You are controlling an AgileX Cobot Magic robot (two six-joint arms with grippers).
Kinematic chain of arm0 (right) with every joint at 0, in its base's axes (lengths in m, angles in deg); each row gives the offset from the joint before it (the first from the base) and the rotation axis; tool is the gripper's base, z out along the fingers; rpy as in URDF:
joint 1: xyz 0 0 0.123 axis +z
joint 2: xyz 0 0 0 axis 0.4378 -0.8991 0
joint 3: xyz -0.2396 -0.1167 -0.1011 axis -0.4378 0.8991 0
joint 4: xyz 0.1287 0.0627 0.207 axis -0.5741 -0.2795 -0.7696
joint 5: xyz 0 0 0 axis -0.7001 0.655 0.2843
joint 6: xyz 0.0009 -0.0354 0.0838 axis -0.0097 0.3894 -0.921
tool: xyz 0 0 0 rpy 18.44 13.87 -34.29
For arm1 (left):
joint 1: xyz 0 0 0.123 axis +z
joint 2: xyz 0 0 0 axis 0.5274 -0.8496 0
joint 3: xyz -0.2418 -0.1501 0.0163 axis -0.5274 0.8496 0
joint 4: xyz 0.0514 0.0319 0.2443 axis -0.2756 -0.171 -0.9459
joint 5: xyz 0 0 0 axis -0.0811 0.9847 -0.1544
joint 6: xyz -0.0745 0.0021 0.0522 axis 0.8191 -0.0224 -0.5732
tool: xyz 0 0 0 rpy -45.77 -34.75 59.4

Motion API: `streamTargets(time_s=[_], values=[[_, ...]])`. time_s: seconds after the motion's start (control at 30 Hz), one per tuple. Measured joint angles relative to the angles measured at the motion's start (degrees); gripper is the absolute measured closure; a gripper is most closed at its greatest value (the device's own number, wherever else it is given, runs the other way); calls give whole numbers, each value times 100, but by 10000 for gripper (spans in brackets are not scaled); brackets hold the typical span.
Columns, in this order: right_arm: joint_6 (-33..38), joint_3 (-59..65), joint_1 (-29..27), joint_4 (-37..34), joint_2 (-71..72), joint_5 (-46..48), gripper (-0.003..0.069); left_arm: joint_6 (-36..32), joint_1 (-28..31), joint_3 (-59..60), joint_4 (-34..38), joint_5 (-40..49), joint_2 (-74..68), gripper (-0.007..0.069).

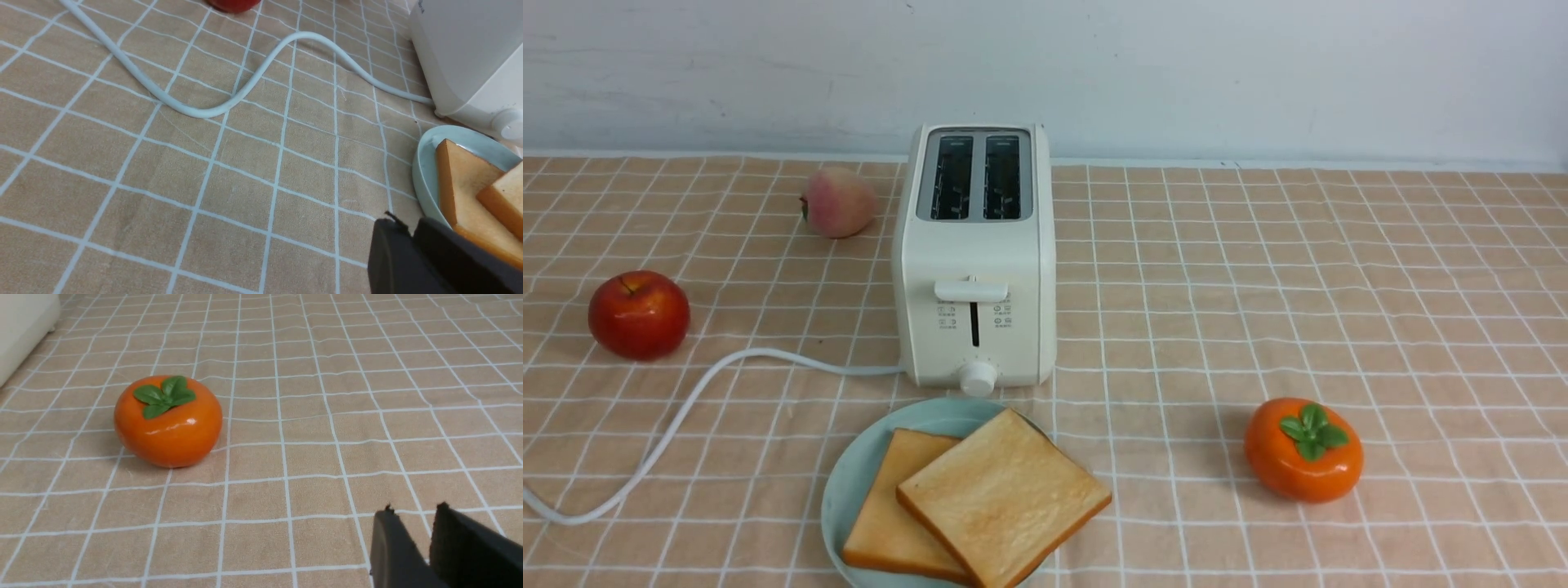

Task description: Take toasted bread from bread machine on light coffee tablecloth place on plate.

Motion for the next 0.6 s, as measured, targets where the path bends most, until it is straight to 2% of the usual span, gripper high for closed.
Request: streamTargets(time_s=[0.6], values=[[-6,0,0,0,0,0,487,0,0,0,0,0,0,540]])
